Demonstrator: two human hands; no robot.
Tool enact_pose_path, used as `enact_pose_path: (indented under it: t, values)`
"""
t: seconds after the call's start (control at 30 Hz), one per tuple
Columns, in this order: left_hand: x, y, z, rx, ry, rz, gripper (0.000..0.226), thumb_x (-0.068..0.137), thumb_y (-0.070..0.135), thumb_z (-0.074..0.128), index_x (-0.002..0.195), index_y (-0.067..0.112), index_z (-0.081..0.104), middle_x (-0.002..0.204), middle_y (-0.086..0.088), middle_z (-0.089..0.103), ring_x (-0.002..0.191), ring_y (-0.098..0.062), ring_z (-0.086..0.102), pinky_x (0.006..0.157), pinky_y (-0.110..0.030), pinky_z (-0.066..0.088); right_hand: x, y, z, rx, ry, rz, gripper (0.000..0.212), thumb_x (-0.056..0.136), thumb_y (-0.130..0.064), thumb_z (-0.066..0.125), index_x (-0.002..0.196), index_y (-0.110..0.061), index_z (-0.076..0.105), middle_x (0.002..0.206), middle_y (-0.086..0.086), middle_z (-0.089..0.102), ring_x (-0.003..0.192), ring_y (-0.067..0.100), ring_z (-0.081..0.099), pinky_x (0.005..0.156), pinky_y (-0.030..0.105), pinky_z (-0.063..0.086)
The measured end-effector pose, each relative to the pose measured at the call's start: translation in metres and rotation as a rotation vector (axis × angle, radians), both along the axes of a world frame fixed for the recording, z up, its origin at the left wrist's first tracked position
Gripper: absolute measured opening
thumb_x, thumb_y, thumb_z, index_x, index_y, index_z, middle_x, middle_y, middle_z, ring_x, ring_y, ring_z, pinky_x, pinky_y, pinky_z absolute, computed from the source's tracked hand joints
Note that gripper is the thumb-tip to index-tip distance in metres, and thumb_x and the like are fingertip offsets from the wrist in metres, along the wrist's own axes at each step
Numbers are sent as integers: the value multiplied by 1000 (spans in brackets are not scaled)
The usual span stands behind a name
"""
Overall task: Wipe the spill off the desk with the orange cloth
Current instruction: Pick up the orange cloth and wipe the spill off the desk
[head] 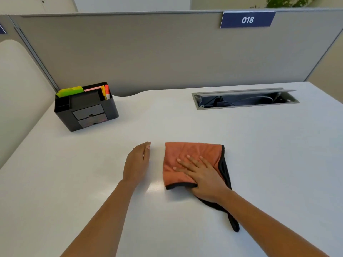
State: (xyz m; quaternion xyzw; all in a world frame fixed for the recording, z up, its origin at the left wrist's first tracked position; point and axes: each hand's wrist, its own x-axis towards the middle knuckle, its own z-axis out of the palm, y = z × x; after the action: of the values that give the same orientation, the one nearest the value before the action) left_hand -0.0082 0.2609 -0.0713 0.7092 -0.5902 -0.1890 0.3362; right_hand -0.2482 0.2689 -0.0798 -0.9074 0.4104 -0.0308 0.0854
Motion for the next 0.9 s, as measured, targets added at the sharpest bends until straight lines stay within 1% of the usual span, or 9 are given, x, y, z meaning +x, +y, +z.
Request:
enact_pose_path:
  t: [0.1,0.17,0.27,0.33,0.43,0.5,0.63,0.8,0.9]
  values:
    - [-2,-4,-1,-20,-7,-25,39,99,31,30,131,20,50,137,1,52,129,-15,44,108,-25,28,16,-29,3,5,-4,-277,69,78,-56,13,146,-44,17,158,-16,13,148,16,5,119,47,-1]
    - [-4,-8,-1,-31,-13,-34,40,99,31,30,133,20,48,140,1,49,131,-15,42,111,-28,28,35,-40,2,5,-13,-365,65,84,-55,19,147,-38,18,159,-12,13,148,21,5,118,51,-3]
    - [-6,-18,-1,-52,-32,-39,40,99,30,31,134,18,46,141,-2,48,131,-18,41,112,-33,30,64,-47,2,7,-30,-249,63,86,-49,33,147,-37,20,159,-10,15,148,24,5,116,54,-4]
    - [-7,-25,-1,-61,-48,-35,41,99,29,30,135,17,46,142,-3,48,132,-19,41,112,-33,30,72,-52,3,12,-28,-148,63,88,-46,40,147,-38,20,159,-11,14,148,21,4,117,54,-5]
    - [-9,-36,-4,-54,-55,-27,42,99,31,28,135,18,45,143,-3,47,133,-19,40,113,-35,29,68,-70,3,3,-35,-89,63,87,-43,46,146,-39,22,158,-13,14,148,18,5,118,52,-3]
    - [-7,-40,-7,-47,-67,-22,42,99,30,29,135,17,45,143,-4,47,133,-20,40,114,-35,28,65,-88,2,-1,-44,-127,63,87,-43,46,145,-41,22,158,-13,15,148,17,6,118,50,-2]
    - [-6,-47,-15,-19,-112,-1,42,99,27,31,137,15,42,145,-5,44,135,-20,37,113,-28,21,68,-123,-1,-23,-57,-311,59,90,-49,39,146,-40,21,159,-10,15,147,21,6,117,52,-2]
    - [-3,-49,-24,-1,-160,5,44,98,29,30,140,18,38,149,1,37,139,-15,30,114,-26,17,55,-163,0,-29,-15,-243,59,91,-48,39,146,-40,18,158,-12,15,147,19,8,118,51,1]
    - [-2,-52,-27,-10,-174,11,44,98,28,31,140,18,39,149,1,37,139,-14,29,113,-23,15,29,-193,2,-50,-20,-351,60,92,-47,39,147,-34,20,158,-9,18,147,20,10,117,53,4]
